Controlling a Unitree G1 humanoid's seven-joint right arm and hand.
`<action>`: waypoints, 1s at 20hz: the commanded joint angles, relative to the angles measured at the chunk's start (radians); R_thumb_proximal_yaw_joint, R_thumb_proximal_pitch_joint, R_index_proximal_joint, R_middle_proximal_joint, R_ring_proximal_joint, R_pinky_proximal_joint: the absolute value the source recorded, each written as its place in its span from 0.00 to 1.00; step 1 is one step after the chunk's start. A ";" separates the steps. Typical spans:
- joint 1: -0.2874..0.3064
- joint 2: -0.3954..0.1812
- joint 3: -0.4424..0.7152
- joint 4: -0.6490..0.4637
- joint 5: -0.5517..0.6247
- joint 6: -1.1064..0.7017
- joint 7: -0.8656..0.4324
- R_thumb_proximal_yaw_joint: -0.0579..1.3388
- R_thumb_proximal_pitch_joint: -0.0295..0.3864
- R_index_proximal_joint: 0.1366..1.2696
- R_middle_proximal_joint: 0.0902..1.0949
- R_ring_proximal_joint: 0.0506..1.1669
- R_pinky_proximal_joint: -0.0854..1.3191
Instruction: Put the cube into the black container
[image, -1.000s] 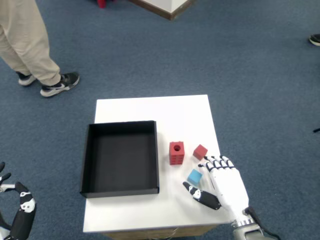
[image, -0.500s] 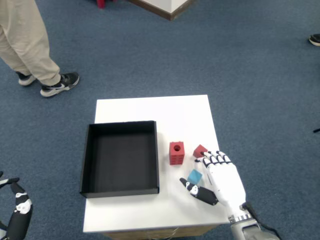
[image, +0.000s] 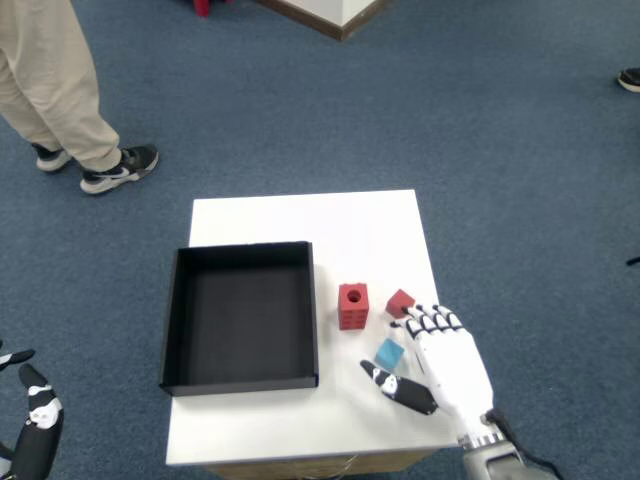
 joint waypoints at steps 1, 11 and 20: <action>-0.022 -0.025 0.000 -0.020 -0.002 0.011 -0.047 0.19 0.03 0.35 0.22 0.23 0.25; -0.001 -0.052 -0.036 -0.012 0.019 0.034 0.057 0.17 0.03 0.36 0.23 0.24 0.27; 0.010 -0.041 -0.045 -0.027 0.017 0.037 0.064 0.17 0.03 0.36 0.23 0.24 0.27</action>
